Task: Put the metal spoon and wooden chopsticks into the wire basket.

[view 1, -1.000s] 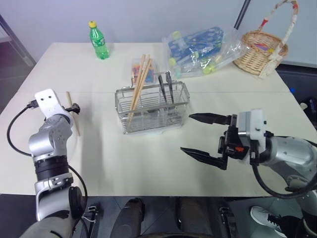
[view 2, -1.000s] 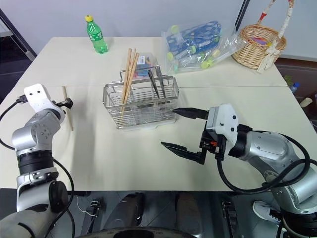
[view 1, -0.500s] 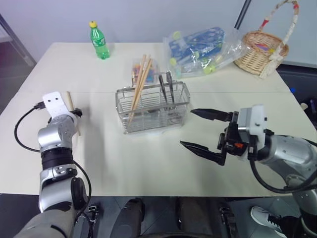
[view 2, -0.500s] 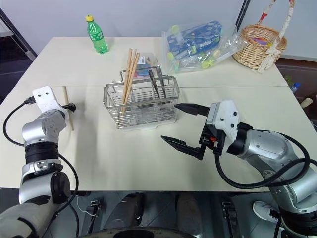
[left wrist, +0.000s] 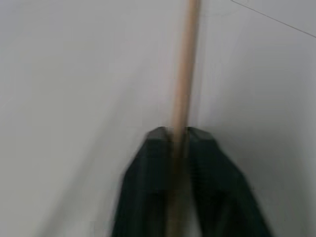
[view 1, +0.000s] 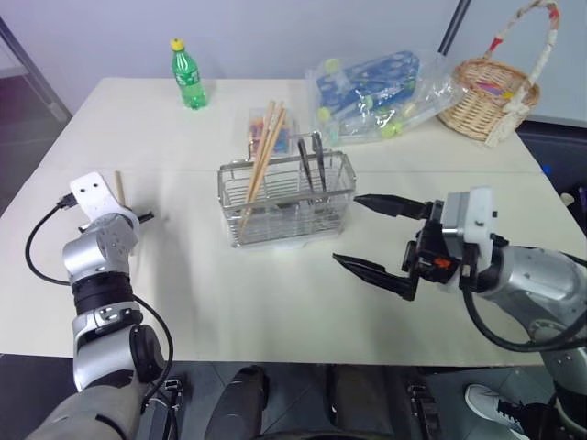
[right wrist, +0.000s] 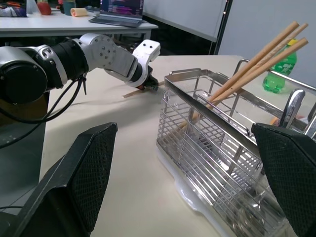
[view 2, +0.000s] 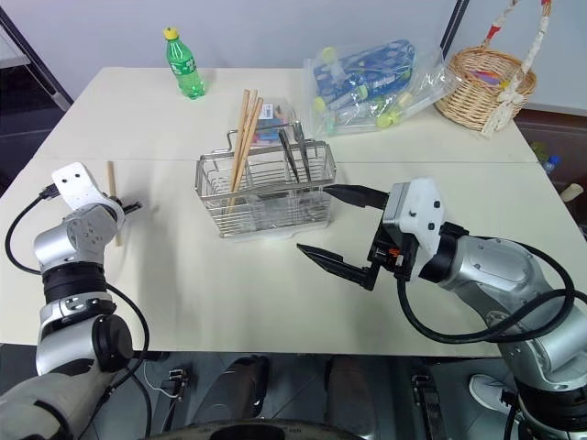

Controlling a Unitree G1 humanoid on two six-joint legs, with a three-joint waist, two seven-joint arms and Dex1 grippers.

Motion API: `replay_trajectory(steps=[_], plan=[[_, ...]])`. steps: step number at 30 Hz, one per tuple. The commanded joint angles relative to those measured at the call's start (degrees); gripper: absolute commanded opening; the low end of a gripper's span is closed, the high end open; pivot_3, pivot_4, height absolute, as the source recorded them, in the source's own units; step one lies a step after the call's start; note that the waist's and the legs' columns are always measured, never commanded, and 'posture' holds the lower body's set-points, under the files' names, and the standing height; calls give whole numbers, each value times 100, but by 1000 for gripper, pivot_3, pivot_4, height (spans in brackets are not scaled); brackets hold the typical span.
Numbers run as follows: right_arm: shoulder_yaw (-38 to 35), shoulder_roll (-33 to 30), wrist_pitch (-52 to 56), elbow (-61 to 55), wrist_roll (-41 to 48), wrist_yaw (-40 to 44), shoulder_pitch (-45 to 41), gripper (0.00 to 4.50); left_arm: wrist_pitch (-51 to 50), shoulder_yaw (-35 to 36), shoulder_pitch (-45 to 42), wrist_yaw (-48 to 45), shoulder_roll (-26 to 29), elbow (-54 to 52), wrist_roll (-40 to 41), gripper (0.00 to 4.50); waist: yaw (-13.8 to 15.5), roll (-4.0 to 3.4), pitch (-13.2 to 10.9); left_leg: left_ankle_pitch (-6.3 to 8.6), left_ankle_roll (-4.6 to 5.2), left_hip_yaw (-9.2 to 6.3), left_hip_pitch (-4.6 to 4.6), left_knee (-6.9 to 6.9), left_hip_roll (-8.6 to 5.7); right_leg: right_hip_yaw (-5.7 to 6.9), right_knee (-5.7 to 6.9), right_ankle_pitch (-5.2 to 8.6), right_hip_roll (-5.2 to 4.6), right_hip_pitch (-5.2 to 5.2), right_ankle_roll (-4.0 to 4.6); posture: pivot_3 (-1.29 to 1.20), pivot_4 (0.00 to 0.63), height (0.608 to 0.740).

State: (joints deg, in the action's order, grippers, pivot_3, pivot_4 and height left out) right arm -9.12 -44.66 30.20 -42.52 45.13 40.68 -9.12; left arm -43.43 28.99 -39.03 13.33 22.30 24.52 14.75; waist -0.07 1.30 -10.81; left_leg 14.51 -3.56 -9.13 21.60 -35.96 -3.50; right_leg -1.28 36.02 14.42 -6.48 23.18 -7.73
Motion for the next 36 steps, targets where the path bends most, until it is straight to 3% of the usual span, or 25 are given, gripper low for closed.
replay_trajectory(steps=[1, 9, 14, 22, 28, 36], plan=[[-45, 43, -12, -87, 69, -45, -90, 4500, -82, 3, 41, -35, 13, -122, 36, 72, 23, 0, 0, 0, 0, 0, 0, 0, 0, 0, 0, 0, 0, 0, 0, 0, 150, 740], [-76, 95, 55, -58, 100, -125, -107, 4500, 28, -38, 12, 26, 178, -31, -124, 72, 28, 0, 0, 0, 0, 1, 0, 0, 0, 0, 0, 0, 0, 1, 0, 0, 150, 740], [-192, 66, 122, -147, 187, -182, -34, 4500, 327, -29, -347, -438, 355, -187, 98, 72, 35, 3, -2, 0, 0, 1, 2, 0, 1, 1, 0, 0, 0, 3, 0, 0, 150, 740], [-469, 219, 337, -204, 430, -852, -21, 4500, 2494, -555, -1092, -2312, 646, 22, 187, 72, 74, 8, -4, -1, -2, 1, 17, -3, 0, 2, -3, -1, -2, 13, 1, 0, 150, 740], [-720, 192, 520, -434, 676, -1272, 203, 4500, 3087, -539, -1766, -4353, 427, -219, 1332, 72, 58, 8, -4, -1, -1, 0, 34, -4, 0, 3, -3, -1, -2, 26, 0, 0, 150, 740], [-1135, 65, 681, -600, 1000, -1576, 535, 4500, 1989, -604, -2171, -5561, 208, -941, 2893, 72, -46, 5, -2, -1, 1, -4, 45, -16, -1, 5, 0, -6, -1, 30, -8, 0, 150, 740]])
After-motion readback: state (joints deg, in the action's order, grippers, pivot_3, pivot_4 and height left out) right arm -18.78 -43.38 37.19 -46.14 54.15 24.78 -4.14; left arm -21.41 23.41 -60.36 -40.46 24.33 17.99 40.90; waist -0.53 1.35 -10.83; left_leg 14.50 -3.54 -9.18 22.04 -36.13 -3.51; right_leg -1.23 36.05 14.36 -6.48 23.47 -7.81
